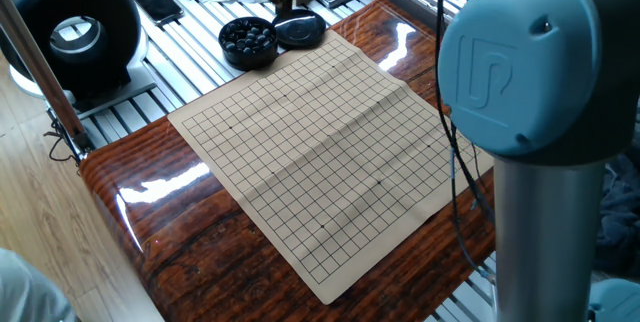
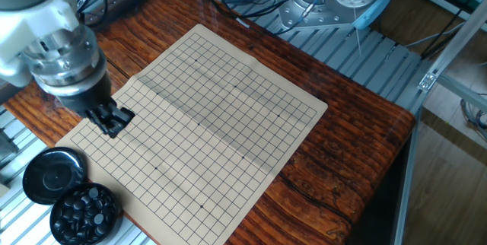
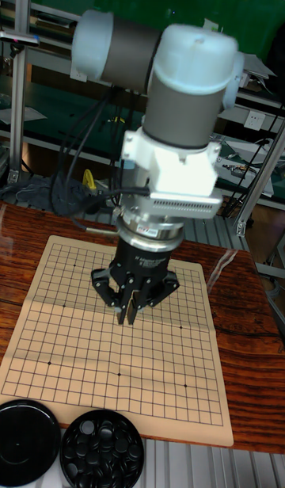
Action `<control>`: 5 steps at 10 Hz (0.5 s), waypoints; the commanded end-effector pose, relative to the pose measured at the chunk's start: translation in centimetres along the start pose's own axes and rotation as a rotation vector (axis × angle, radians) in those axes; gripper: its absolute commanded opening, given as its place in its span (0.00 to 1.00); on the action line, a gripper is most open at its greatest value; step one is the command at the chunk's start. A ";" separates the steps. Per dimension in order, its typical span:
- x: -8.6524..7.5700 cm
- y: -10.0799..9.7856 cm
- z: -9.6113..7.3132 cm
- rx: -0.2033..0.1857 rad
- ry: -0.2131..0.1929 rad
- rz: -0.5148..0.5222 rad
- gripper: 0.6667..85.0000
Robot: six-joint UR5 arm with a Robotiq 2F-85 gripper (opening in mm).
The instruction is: Play the first move as black on the 3-4 point in the upper right corner of the Go board
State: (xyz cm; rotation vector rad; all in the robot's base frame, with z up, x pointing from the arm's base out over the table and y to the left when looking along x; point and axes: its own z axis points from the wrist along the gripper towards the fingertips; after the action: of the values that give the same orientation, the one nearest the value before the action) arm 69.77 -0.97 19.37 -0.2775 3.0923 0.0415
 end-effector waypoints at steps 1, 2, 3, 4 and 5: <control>-1.5 -0.1 -3.7 0.107 0.002 -0.009 0.22; -2.4 2.2 -4.1 0.082 -0.007 0.034 0.19; -3.1 3.4 -4.4 0.082 -0.016 0.036 0.19; -3.6 3.5 -4.2 0.082 -0.029 0.027 0.19; -3.7 3.3 -3.9 0.081 -0.028 0.017 0.19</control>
State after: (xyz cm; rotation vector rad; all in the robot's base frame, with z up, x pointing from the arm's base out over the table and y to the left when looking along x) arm 71.80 1.39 22.80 -0.2461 3.0756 -0.0757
